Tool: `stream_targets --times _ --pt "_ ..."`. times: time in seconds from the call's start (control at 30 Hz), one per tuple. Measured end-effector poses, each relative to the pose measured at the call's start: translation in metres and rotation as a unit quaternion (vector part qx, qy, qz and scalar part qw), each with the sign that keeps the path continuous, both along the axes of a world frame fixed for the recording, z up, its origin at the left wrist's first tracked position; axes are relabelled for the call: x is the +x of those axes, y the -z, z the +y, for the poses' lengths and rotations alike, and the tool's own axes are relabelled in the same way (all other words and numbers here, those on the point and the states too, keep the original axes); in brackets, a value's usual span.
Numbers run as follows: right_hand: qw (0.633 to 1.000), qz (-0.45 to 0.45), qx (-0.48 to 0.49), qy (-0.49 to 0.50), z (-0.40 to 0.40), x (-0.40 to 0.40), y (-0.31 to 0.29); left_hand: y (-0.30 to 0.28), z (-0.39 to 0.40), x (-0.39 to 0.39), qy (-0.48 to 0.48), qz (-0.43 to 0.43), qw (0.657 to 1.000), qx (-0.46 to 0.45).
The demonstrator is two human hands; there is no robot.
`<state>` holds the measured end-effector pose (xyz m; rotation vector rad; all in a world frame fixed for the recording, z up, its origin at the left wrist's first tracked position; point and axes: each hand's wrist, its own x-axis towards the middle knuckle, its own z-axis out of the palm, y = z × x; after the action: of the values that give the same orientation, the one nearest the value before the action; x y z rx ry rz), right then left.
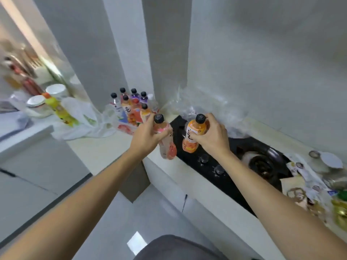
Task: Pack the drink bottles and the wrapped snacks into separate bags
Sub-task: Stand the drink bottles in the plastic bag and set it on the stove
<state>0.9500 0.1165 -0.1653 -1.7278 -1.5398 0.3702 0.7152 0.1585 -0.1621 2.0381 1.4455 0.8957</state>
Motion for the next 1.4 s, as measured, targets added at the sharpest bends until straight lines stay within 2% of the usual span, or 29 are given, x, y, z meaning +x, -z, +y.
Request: stream_targets --times 0.13,0.27,0.4,0.57,0.77,1.03,1.23,1.4 --pt "0.999 0.017 0.0 -0.045 0.045 -0.089 0.016 0.014 0.028 -0.099 -0.059 0.006 0.998 -0.013" --pt "0.996 0.029 -0.011 -0.089 0.095 -0.147 0.032 0.026 0.062 -0.16 -0.12 -0.017 0.992 -0.021" --pt "0.993 0.059 -0.002 -0.105 0.144 -0.18 0.05 0.041 0.112 -0.192 -0.177 -0.062 0.982 -0.033" --pt "0.991 0.082 0.017 -0.103 0.202 -0.208 0.068 0.048 0.181 -0.207 -0.203 -0.08 0.975 -0.038" --pt "0.994 0.076 -0.003 -0.079 0.247 -0.228 0.09 0.058 0.242 -0.209 -0.184 -0.081 0.977 -0.067" --pt "0.998 0.06 -0.03 -0.018 0.255 -0.251 0.124 0.091 0.276 -0.201 -0.114 -0.053 0.987 -0.104" --pt "0.997 0.018 -0.07 -0.002 0.261 -0.269 0.14 0.128 0.297 -0.199 -0.043 0.016 0.987 -0.152" --pt "0.995 -0.007 -0.085 0.059 0.268 -0.287 0.143 0.14 0.308 -0.202 0.004 0.048 0.987 -0.155"
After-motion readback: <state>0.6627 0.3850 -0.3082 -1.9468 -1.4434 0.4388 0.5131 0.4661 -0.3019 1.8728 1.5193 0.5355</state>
